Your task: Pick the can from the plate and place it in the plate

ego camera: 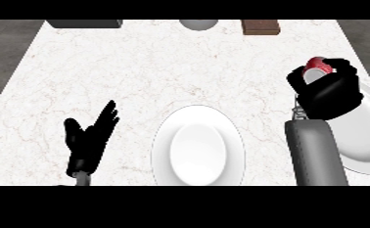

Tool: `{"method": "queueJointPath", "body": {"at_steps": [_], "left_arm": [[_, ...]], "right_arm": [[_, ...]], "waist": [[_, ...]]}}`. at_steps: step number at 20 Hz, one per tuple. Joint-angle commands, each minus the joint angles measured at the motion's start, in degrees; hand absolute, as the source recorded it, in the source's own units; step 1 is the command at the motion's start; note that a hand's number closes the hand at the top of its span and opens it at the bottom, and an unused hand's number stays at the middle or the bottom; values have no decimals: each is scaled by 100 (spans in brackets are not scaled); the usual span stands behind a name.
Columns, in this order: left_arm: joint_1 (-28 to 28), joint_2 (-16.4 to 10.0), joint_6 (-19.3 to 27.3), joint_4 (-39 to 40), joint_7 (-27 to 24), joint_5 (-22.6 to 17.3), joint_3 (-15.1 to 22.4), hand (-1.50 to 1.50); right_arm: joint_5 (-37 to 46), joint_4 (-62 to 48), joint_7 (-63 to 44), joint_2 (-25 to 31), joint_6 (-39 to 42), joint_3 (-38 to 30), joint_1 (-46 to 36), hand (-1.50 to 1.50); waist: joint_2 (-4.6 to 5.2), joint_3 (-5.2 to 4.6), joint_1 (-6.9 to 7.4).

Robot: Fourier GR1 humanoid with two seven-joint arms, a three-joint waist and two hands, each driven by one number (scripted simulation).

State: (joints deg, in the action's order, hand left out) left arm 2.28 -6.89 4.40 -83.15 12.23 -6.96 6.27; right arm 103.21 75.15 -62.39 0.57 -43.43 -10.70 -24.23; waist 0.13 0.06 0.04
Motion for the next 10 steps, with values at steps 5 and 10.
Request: {"method": "queueJointPath", "body": {"at_steps": [5,10], "left_arm": [[8,-57,-144,4,72,-68,-56,0],[-244,-108,-179,102,159,-133,-239,0]], "right_arm": [[-608,-243,-22,262,-1744,-1012,789,150],[-2241,-856,798,1272,-2015,-1197,715,150]], "waist": [[-3,1,2],[-6,0,-1]]}}
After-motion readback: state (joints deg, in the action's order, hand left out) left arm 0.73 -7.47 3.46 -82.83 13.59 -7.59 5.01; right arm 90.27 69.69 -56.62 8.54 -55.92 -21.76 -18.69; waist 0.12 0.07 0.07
